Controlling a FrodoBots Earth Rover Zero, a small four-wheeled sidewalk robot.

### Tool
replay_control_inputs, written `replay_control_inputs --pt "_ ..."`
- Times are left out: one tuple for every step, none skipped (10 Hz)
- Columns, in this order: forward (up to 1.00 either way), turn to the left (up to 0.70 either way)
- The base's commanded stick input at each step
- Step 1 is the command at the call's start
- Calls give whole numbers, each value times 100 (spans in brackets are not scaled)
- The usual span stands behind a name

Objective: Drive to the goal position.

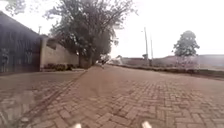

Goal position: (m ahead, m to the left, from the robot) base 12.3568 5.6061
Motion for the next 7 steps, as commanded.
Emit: replay_control_inputs --pt "70 0" --pt "70 0" --pt "70 0" --pt "70 0" --pt "70 0" --pt "70 0" --pt "70 0"
